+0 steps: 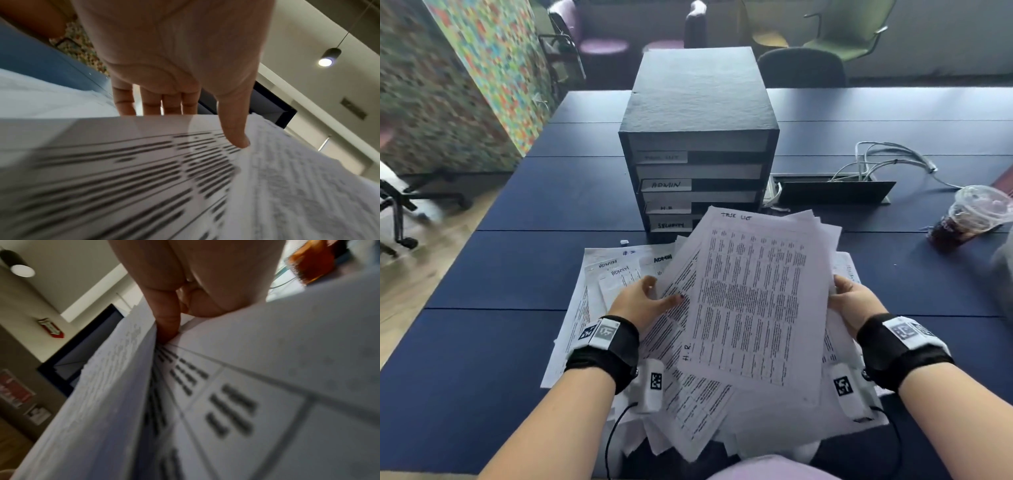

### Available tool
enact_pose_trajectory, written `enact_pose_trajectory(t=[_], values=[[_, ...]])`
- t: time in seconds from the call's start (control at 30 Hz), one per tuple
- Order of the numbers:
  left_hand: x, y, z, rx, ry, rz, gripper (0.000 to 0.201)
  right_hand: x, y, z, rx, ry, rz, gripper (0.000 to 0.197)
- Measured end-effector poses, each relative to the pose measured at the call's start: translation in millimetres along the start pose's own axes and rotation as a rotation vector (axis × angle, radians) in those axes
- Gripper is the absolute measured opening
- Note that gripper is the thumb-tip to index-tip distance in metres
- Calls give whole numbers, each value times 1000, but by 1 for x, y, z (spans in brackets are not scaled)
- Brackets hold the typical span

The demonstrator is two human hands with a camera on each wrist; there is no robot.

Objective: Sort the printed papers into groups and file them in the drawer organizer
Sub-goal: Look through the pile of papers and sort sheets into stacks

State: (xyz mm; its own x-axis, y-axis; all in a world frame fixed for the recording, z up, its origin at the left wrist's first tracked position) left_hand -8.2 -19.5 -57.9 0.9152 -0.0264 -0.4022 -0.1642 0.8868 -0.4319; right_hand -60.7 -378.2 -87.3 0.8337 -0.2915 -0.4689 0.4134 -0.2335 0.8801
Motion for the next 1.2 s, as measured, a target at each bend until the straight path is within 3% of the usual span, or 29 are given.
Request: enact_pose_trajectory(t=[0.1,0.23,0.37,0.6,0.8,1.03,1.2], values=[[-5,-13,-6,-185,26,-61,49,-5,12,-14,-40,10,41,35],[-5,-17,-19,-299,23,-105,49,-7,21,-25,-42,20,80,35],[-7,-16,-20,-343,-15,-121,37,-6,23,-30,-40,34,112,29],[5,41,10,-318,-213,105,31,4,35,3,26,-58,177,22],[3,78,25,-303,-305,211,21,-12,70,-2,306,129,219,30],[5,62,11,-316,-265,188,20,-45,129,-23,486,422,340,31],[9,39,-16,-286,-153,174,30,-51,145,-29,567,536,356,62]])
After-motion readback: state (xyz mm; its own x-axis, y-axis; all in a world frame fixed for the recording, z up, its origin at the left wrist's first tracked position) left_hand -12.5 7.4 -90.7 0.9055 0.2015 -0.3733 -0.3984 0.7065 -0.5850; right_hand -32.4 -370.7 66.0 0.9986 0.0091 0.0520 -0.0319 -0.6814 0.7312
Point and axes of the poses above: each hand's wrist, its own x-axis towards the middle knuckle, its own z-axis out of the back of the hand, y = z × x, the point moved 4 cm from there along x, towards the middle knuckle, and after that the axes turned 13 degrees about x, right-handed, at the moved point
